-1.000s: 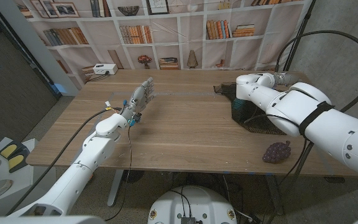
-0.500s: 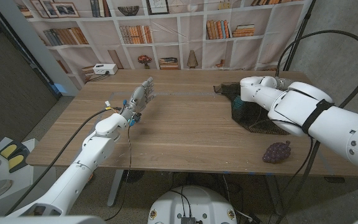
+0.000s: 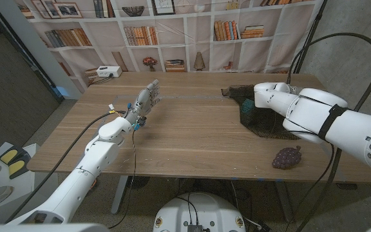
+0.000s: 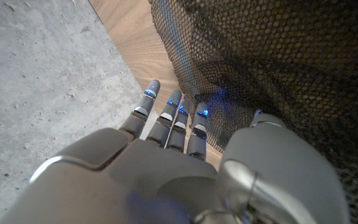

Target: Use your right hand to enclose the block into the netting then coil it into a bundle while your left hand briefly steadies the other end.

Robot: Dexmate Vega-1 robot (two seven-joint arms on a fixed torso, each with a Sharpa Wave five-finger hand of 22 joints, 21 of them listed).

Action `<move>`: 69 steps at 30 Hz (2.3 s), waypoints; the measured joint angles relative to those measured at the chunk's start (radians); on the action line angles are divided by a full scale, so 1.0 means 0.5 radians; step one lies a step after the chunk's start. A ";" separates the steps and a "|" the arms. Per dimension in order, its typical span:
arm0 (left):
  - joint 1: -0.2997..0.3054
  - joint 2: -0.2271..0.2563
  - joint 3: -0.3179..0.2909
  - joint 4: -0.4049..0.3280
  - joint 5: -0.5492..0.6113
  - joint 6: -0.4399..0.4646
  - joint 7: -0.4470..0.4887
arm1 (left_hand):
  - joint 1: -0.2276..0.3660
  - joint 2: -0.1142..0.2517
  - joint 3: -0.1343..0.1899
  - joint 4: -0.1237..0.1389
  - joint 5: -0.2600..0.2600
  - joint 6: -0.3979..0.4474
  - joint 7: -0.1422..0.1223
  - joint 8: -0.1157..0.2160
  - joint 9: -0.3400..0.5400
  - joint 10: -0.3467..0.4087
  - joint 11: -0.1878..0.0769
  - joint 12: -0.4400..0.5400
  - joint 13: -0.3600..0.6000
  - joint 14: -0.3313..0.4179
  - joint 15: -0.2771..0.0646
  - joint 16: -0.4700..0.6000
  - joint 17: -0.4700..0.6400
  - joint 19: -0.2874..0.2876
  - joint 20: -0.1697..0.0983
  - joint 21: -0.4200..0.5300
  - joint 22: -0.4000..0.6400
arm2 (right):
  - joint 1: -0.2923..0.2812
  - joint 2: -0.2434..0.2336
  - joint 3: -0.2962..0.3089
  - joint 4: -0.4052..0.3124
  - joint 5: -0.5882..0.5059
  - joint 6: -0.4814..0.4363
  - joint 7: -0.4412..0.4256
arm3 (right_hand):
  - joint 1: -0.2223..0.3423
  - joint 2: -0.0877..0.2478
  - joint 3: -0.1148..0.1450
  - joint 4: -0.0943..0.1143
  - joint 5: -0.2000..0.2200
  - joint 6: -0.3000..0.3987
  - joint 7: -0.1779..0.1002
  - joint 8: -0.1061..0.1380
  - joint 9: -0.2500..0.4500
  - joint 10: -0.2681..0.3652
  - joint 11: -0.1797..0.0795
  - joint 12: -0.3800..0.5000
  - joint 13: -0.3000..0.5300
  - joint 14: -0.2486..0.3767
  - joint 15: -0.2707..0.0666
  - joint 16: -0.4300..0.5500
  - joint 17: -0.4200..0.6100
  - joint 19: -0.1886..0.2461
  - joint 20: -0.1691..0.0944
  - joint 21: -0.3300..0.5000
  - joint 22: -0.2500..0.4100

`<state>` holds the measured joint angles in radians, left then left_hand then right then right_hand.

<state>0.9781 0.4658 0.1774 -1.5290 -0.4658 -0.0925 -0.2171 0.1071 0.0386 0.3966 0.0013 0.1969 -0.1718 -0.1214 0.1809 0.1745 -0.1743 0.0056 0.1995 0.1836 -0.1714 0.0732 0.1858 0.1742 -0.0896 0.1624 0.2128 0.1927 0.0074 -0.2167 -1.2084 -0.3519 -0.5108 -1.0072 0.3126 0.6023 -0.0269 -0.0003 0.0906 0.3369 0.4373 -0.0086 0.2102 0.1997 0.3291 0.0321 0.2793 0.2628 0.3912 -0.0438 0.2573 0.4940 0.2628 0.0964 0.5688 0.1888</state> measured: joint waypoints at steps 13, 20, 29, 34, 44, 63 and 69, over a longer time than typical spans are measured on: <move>0.009 0.001 0.001 -0.017 0.004 0.005 0.009 | 0.000 0.000 -0.008 -0.008 0.000 0.000 0.000 0.000 0.000 0.000 0.000 0.000 0.000 0.000 0.000 0.000 0.000 0.000 0.000 0.000 0.000 | 0.008 -0.044 -0.105 -0.004 0.138 0.072 0.035 | 0.563 0.158 0.106 -0.294 0.118 0.832 -0.136 0.169 -0.012 0.879 -0.150 0.359 0.068 0.628 -0.042 0.427 0.164 0.129 -0.086 0.000 0.005; 0.020 0.004 0.001 -0.030 0.004 0.006 0.014 | 0.000 0.000 -0.008 -0.008 0.000 0.000 0.000 0.000 0.000 0.000 0.000 0.000 0.000 0.000 0.000 0.000 0.000 0.000 0.000 0.000 0.000 | -0.017 -0.035 -0.084 -0.005 0.168 0.044 -0.050 | 0.852 0.229 0.172 -0.447 0.147 1.197 -0.118 0.351 0.081 1.224 -0.219 0.651 0.231 0.889 -0.104 0.668 0.366 0.226 -0.126 0.041 0.012; 0.031 0.009 -0.001 -0.046 0.002 0.015 0.019 | 0.000 0.000 -0.008 -0.008 0.000 0.000 0.000 0.000 0.000 0.000 0.000 0.000 0.000 0.000 0.000 0.000 0.000 0.000 0.000 0.000 0.000 | -0.091 0.037 0.144 -0.026 0.177 -0.148 -0.408 | 0.907 0.263 0.183 -0.464 0.147 1.255 -0.057 0.447 0.151 1.287 -0.225 0.756 0.328 0.979 -0.138 0.730 0.451 0.264 -0.163 0.063 0.018; 0.032 0.013 -0.002 -0.053 -0.001 0.022 0.019 | 0.000 0.000 -0.008 -0.008 0.000 0.000 0.000 0.000 0.000 0.000 0.000 0.000 0.000 0.000 0.000 0.000 0.000 0.000 0.000 0.000 0.000 | -0.204 0.046 0.412 -0.144 0.123 -0.314 -0.739 | 0.907 0.263 0.183 -0.464 0.145 1.263 -0.050 0.460 0.171 1.305 -0.222 0.788 0.359 0.993 -0.152 0.733 0.463 0.291 -0.155 0.081 0.018; 0.033 0.022 -0.002 -0.063 -0.002 0.028 0.012 | 0.000 0.000 -0.008 -0.008 0.000 0.000 0.000 0.000 0.000 0.000 0.000 0.000 0.000 0.000 0.000 0.000 0.000 0.000 0.000 0.000 0.000 | -0.609 -0.039 0.945 -0.599 -0.186 -0.451 -1.356 | 0.920 0.250 0.180 -0.466 0.143 1.298 -0.015 0.480 0.190 1.338 -0.226 0.841 0.416 1.048 -0.163 0.745 0.472 0.321 -0.157 0.107 0.018; 0.005 0.026 0.003 -0.035 -0.013 0.029 -0.031 | 0.011 0.011 -0.008 -0.008 0.000 0.000 0.000 0.000 0.000 0.000 0.000 0.000 0.000 0.000 0.000 0.000 0.000 0.000 0.000 0.000 0.000 | -1.251 -0.054 1.515 -1.850 -0.724 -0.214 -1.750 | 0.936 0.235 0.180 -0.466 0.135 1.309 -0.004 0.506 0.169 1.358 -0.226 0.887 0.463 1.083 -0.177 0.731 0.481 0.321 -0.157 0.107 0.018; 0.001 0.026 0.003 -0.025 -0.018 0.023 -0.042 | 0.011 0.011 -0.008 -0.008 0.000 0.000 0.000 0.000 0.000 0.000 0.000 0.000 0.000 0.000 0.000 0.000 0.000 0.000 0.000 0.000 0.000 | -1.342 -0.062 1.552 -2.076 -0.796 -0.152 -1.740 | 0.936 0.235 0.179 -0.466 0.140 1.309 -0.004 0.517 0.162 1.358 -0.225 0.887 0.472 1.083 -0.177 0.731 0.491 0.321 -0.157 0.107 0.018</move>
<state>0.9789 0.4788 0.1790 -1.5413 -0.4749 -0.0813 -0.2382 0.1126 0.0442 0.3925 -0.0027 0.1969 -0.1718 -0.1213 0.1809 0.1744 -0.1743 0.0057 0.1995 0.1836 -0.1714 0.0732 0.1858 0.1742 -0.0896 0.1624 0.2129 0.1928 -0.6639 -0.2477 -0.4323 -1.3901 -0.9089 -1.0834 -0.5572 1.0700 0.0903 0.0894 -0.1425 0.4070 1.0916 -0.0107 0.4685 0.2806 1.0082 -0.0806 0.7230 0.4988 0.9326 -0.1323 0.6230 0.7394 0.4234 0.0181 0.6222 0.1977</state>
